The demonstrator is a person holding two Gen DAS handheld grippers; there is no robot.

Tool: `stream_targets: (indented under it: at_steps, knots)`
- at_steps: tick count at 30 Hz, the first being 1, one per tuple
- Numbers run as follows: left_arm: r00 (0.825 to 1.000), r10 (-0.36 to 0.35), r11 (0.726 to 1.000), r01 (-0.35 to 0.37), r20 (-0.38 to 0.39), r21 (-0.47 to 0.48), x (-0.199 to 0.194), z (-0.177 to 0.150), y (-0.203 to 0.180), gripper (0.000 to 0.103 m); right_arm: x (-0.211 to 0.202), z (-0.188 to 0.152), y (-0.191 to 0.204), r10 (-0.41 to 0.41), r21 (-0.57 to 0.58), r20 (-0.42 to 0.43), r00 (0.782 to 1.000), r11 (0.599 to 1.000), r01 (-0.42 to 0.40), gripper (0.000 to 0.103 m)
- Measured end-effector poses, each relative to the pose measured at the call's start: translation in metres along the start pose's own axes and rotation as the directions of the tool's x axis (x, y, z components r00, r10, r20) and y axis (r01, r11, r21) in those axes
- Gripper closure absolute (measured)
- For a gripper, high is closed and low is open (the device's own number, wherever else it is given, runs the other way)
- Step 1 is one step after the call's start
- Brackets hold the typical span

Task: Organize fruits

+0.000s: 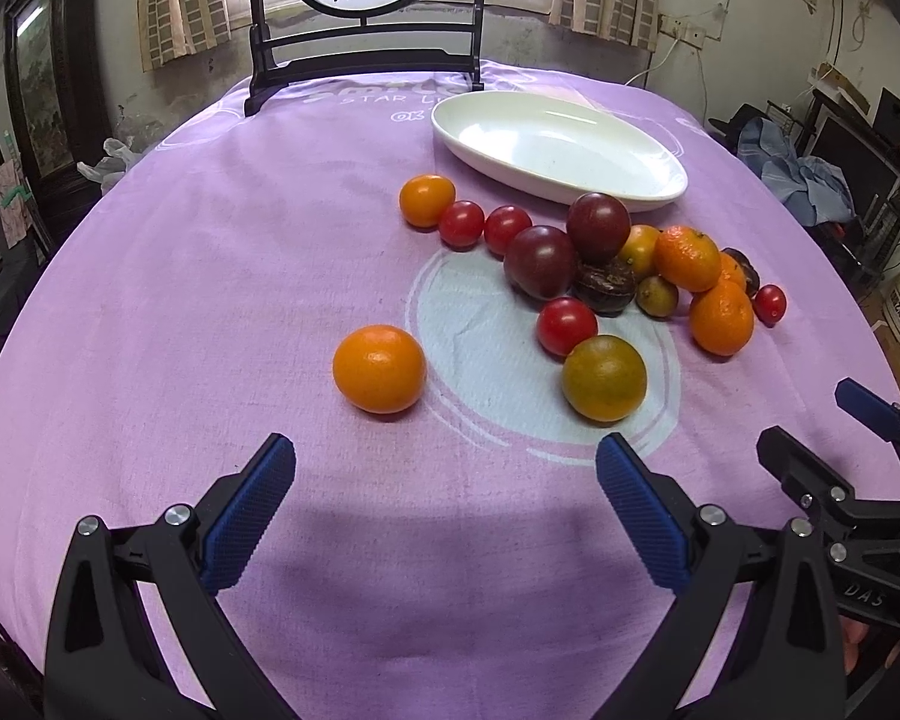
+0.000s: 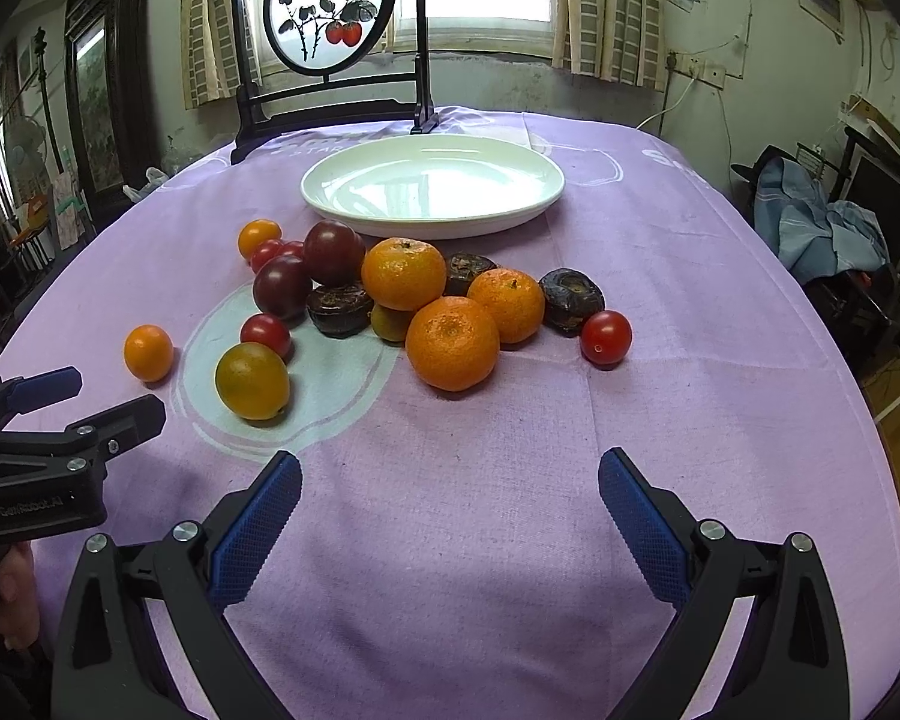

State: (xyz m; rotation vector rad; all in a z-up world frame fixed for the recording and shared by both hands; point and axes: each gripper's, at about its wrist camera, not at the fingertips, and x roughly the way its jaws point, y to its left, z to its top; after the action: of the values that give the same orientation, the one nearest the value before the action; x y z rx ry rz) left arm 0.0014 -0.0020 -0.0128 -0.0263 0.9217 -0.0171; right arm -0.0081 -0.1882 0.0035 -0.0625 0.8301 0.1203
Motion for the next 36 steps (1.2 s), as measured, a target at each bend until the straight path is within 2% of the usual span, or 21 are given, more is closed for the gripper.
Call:
stream_targets:
  at_steps: [6,36]
  knots:
    - [1.0,-0.003,1.0,0.002,-0.02,-0.018,0.0025,-0.0002,0.0017,0.005,-0.001,-0.0002,0.0007,0.002,-0.004,0.0,1.0,1.0,-0.002,0.004]
    - [1.0,0.001,1.0,-0.001,-0.025,-0.02,0.0032,-0.0028,0.0014,0.005,-0.0003,-0.0045,0.0038,0.007,-0.007,-0.006,1.0,1.0,-0.007,0.004]
